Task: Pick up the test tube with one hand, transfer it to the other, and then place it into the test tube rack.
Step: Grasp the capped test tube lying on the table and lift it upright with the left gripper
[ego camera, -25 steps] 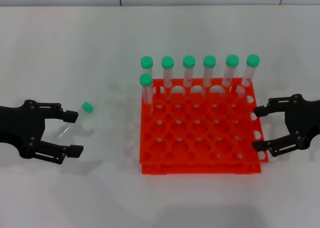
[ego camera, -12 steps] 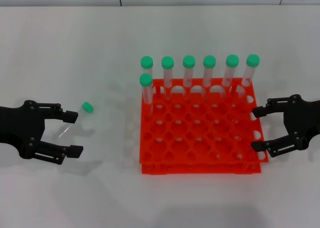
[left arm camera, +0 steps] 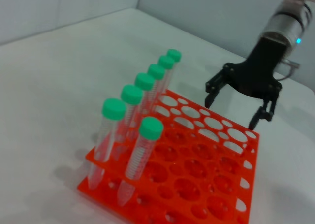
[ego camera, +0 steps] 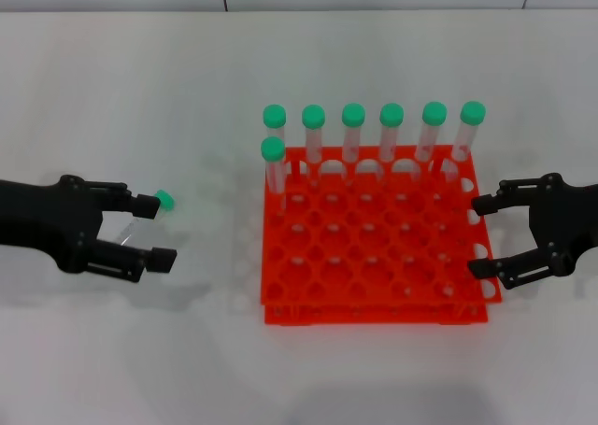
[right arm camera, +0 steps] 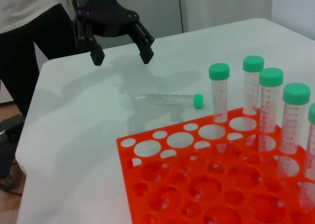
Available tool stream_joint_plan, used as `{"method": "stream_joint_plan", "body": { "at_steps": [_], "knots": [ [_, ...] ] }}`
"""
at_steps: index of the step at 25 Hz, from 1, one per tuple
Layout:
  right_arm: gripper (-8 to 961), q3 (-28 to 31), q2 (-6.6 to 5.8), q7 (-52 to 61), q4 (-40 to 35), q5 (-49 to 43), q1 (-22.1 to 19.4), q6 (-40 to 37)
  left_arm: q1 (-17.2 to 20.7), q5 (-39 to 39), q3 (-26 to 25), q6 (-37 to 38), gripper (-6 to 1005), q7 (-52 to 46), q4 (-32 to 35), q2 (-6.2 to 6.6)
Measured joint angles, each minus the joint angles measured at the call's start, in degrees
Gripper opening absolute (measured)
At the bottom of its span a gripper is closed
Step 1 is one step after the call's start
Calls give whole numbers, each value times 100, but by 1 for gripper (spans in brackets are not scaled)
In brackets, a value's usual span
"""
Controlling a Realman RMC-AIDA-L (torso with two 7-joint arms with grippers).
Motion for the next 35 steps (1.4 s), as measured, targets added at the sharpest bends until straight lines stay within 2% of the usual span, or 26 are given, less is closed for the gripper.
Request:
{"method": "stream_joint_plan", "body": {
  "at_steps": [5, 9, 18, 23, 26, 30, 35],
  "knots": [
    [869, 18, 6, -92, -3, 0, 0, 27, -93, 49, 67, 137, 876, -895, 356, -32],
    [869, 24, 15, -119, -6, 0, -6, 58, -261, 109, 87, 252, 875, -1604, 485, 24],
    [869, 17, 16, -135, -56, -1, -8, 62, -849, 1174, 138, 275, 872, -3229, 583, 152],
    [868, 20, 39, -240, -60, 2, 13, 63, -1081, 1719, 681, 245, 871, -3778, 597, 206],
    [868, 22, 51, -280, -63, 7, 24, 73, -1216, 2134, 967, 163, 870, -4037, 619, 194],
    [868, 3, 75, -284, -68, 6, 34, 81, -1428, 2685, 1032, 73, 869, -4240, 632, 117],
    [868, -11, 93, -292, -72, 3, 36, 125, -1521, 2979, 1140, -105, 868, -4380, 631, 64]
  ]
}}
